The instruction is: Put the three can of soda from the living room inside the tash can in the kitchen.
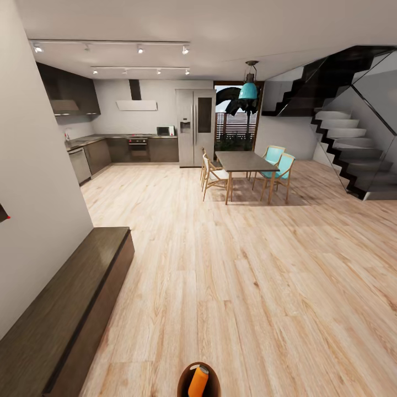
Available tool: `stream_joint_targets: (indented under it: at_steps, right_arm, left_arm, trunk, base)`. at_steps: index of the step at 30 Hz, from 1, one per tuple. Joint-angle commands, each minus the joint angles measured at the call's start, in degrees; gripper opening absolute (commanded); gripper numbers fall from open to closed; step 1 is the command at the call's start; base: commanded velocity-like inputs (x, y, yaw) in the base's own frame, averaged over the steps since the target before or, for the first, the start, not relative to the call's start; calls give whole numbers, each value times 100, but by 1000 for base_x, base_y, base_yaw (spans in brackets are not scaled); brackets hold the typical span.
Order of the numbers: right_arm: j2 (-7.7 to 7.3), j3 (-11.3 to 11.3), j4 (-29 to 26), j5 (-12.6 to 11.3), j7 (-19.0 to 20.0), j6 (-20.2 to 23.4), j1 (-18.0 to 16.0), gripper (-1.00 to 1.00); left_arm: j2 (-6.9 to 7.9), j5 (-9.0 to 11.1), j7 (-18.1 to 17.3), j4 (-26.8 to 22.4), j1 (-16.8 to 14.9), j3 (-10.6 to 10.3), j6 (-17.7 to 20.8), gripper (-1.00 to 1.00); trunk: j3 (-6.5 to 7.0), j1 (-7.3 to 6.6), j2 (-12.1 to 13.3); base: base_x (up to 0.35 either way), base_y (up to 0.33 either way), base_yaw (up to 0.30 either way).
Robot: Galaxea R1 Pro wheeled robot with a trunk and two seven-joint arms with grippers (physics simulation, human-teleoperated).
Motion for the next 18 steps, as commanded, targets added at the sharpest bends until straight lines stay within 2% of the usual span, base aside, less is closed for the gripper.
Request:
stream_joint_targets:
  at_steps: [1, 18]
  right_arm:
    - [0, 0, 0, 0, 0, 0, 0, 100]
    - [1, 3, 0, 0, 0, 0, 0, 100]
  left_arm:
    - [0, 0, 0, 0, 0, 0, 0, 100]
    - [0, 0, 0, -2, 0, 0, 0, 100]
  trunk:
    - [0, 0, 0]
    - [0, 0, 0]
  base:
    - [0, 0, 0]
    - [0, 0, 0]
